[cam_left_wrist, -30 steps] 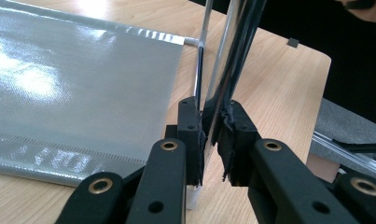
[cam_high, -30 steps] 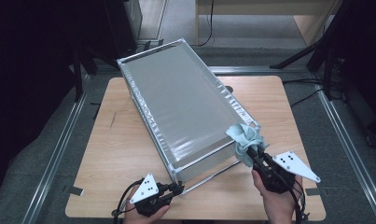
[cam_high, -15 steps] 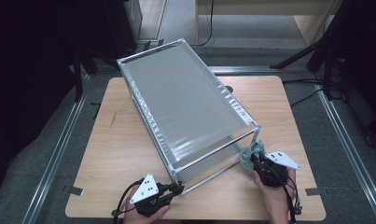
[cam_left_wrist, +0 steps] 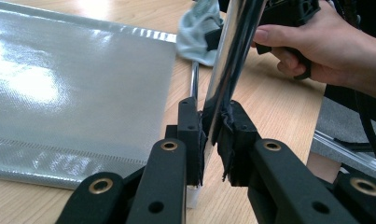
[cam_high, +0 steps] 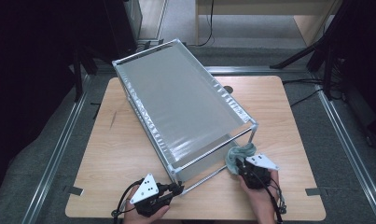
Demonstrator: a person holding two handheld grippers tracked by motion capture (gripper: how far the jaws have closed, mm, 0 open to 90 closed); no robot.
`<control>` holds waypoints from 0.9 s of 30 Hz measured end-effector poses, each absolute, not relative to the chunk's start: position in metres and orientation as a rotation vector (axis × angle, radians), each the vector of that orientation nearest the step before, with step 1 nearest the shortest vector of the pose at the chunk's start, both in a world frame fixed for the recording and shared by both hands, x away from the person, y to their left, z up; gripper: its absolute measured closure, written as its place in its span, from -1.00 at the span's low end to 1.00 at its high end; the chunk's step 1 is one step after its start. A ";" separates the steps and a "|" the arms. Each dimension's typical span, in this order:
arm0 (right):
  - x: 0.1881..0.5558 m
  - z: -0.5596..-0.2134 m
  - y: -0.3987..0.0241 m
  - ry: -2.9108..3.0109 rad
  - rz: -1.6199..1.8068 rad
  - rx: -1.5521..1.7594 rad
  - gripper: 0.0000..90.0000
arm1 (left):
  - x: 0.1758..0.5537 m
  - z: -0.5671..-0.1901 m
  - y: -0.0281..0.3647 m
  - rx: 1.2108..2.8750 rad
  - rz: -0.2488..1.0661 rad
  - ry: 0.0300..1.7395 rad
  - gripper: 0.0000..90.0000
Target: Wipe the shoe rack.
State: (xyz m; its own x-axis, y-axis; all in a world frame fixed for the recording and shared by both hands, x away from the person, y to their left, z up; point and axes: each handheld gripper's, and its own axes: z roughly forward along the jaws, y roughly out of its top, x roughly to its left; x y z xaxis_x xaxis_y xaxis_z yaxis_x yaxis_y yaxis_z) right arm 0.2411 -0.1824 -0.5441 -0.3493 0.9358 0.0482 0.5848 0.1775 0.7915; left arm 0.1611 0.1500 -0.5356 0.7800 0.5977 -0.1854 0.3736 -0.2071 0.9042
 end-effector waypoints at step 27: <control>0.219 -0.556 -0.091 2.299 1.154 1.136 0.69 | 0.148 -0.509 0.151 1.848 0.351 0.746 0.80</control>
